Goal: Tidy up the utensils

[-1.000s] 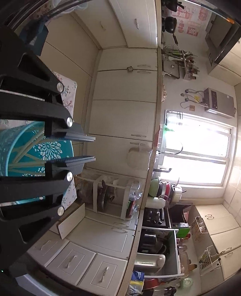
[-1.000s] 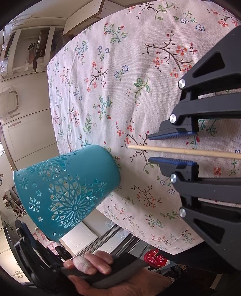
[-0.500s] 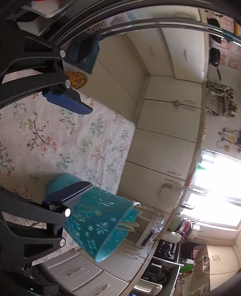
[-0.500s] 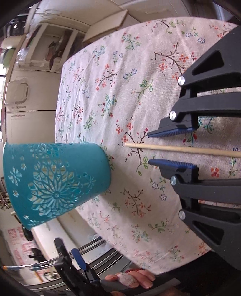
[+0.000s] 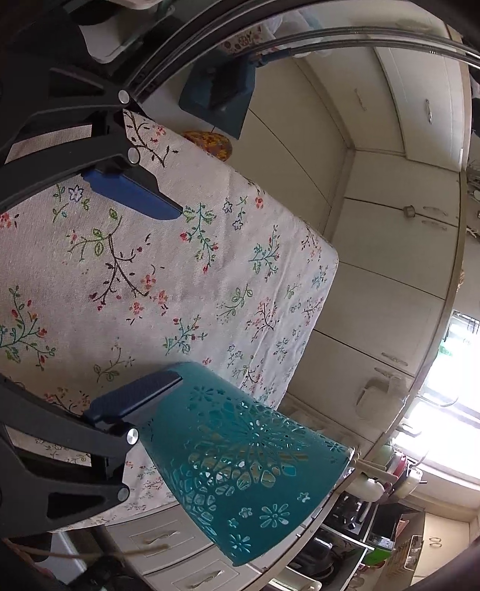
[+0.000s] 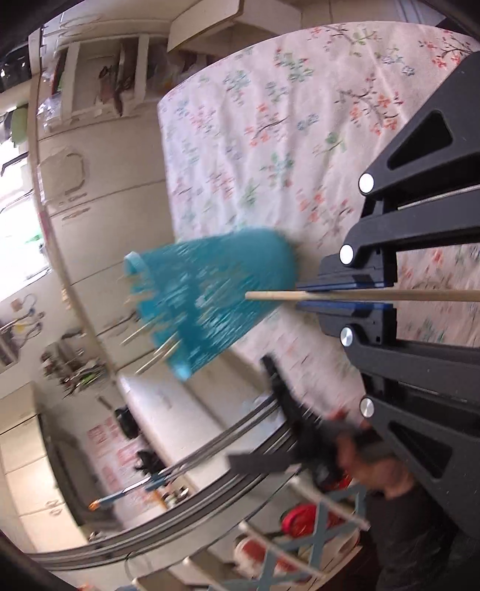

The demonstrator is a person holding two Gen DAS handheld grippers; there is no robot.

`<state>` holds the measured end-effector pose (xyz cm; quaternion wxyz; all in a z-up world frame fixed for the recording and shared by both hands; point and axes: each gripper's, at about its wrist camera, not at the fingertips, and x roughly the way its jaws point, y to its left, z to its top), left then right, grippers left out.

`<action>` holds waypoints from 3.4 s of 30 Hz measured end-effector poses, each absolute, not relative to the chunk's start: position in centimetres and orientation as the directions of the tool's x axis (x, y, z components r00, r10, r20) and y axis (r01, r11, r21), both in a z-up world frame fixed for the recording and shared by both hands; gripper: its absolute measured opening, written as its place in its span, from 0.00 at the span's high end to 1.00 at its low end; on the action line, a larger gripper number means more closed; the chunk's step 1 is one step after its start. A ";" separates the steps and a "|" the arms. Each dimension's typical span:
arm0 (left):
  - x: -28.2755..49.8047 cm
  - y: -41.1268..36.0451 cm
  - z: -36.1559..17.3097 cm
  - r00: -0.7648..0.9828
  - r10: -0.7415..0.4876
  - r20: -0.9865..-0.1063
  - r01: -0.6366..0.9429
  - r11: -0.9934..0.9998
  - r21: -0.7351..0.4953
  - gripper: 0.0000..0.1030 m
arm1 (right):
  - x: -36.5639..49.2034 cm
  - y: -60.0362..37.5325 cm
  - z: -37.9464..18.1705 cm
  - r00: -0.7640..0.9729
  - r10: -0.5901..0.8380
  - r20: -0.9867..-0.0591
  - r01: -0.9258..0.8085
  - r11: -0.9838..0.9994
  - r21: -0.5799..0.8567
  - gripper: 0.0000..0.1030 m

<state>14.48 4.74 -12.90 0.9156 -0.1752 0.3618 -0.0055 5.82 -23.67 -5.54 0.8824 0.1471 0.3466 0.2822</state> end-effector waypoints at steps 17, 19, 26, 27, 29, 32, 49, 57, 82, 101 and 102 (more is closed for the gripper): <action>14.3 3.9 -12.6 0.722 -0.125 -0.681 -0.108 0.951 -0.289 0.19 | 17.6 -18.0 7.3 0.795 0.575 -0.193 -0.433 0.762 0.482 0.94; 14.3 3.9 -12.7 0.720 -0.131 -0.681 -0.103 0.951 -0.293 0.19 | 19.2 -17.2 6.7 0.821 0.531 -0.209 -0.396 0.794 0.461 0.94; 14.4 4.0 -12.7 0.720 -0.153 -0.677 -0.092 0.946 -0.311 0.19 | 21.5 -16.1 3.7 0.825 0.473 -0.310 -0.335 0.850 0.406 0.94; 14.4 4.0 -12.7 0.720 -0.154 -0.677 -0.091 0.946 -0.312 0.19 | 21.4 -16.0 3.5 0.819 0.474 -0.324 -0.334 0.852 0.402 0.94; 14.4 3.9 -12.7 0.718 -0.154 -0.678 -0.091 0.946 -0.311 0.19 | 21.0 -16.1 3.4 0.817 0.475 -0.327 -0.343 0.856 0.387 0.94; 14.4 3.9 -12.7 0.718 -0.154 -0.679 -0.092 0.946 -0.311 0.19 | 20.7 -15.8 3.0 0.809 0.471 -0.351 -0.354 0.868 0.349 0.94; 13.9 4.1 -12.1 0.697 -0.110 -0.709 -0.111 0.960 -0.258 0.16 | 12.1 -17.8 1.3 0.766 0.465 -0.445 -0.365 0.883 0.295 0.64; 7.9 3.1 -5.4 0.743 -0.070 -0.666 -0.056 0.985 -0.166 0.07 | 5.1 -19.7 1.6 0.756 0.383 -0.531 -0.251 0.919 0.304 0.12; -11.7 0.5 9.7 0.844 0.003 -0.536 -0.034 0.998 -0.048 0.07 | -13.3 -18.9 9.4 0.853 0.322 -0.411 -0.195 0.927 0.320 0.07; -15.1 -0.2 10.8 0.871 0.042 -0.489 -0.053 0.999 -0.009 0.07 | -17.0 -17.5 9.3 0.888 0.278 -0.367 -0.200 0.951 0.237 0.07; -15.1 -0.2 10.8 0.872 0.042 -0.488 -0.054 0.998 -0.010 0.07 | -17.0 -17.5 9.3 0.888 0.278 -0.367 -0.200 0.951 0.237 0.07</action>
